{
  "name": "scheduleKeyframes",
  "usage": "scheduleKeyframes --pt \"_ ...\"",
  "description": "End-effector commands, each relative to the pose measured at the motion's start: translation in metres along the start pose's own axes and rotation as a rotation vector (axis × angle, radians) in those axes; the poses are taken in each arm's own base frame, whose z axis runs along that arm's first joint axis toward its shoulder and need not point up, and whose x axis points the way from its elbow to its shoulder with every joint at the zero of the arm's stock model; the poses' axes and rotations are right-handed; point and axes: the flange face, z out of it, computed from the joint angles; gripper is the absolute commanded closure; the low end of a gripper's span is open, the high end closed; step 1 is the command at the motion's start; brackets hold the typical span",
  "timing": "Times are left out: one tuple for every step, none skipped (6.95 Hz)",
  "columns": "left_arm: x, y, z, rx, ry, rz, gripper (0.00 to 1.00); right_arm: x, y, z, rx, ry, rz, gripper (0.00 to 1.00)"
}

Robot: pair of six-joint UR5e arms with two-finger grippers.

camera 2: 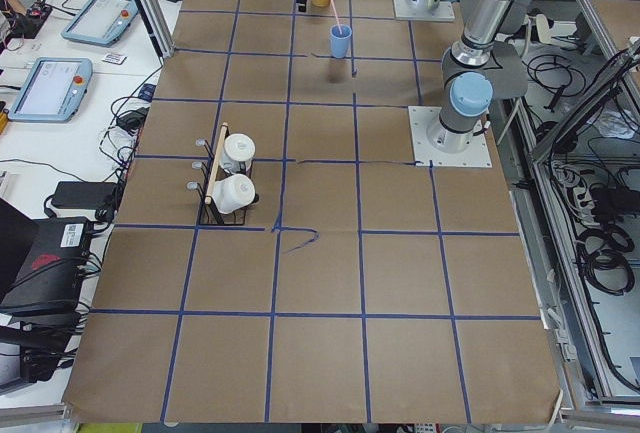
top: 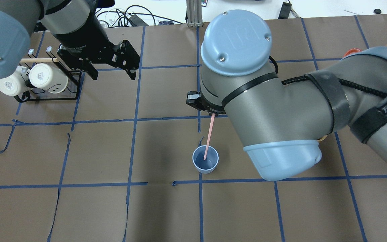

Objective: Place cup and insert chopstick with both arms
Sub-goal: 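Lower the pink stick into the blue cup with the right gripper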

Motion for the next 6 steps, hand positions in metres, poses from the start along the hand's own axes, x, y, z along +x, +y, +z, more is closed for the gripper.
scheduleKeyframes --pt "0.000 0.003 0.003 -0.005 0.000 -0.001 0.00 0.003 0.006 0.014 -0.025 0.017 -0.003 0.78" --pt "0.000 0.004 0.003 -0.006 0.000 -0.001 0.00 0.002 0.005 0.014 -0.024 0.016 -0.003 0.35" --pt "0.000 0.006 0.002 -0.005 0.000 0.001 0.00 0.002 0.003 0.011 -0.020 0.011 -0.003 0.00" --pt "0.000 0.007 0.004 -0.010 0.000 0.001 0.00 0.001 0.000 0.006 -0.013 0.009 -0.003 0.00" --pt "-0.001 0.007 0.004 -0.009 0.000 -0.001 0.00 0.003 -0.011 -0.008 -0.002 0.004 -0.001 0.00" --pt "-0.001 0.007 0.004 -0.008 0.000 -0.001 0.00 0.008 -0.024 -0.021 -0.027 0.018 -0.006 0.00"
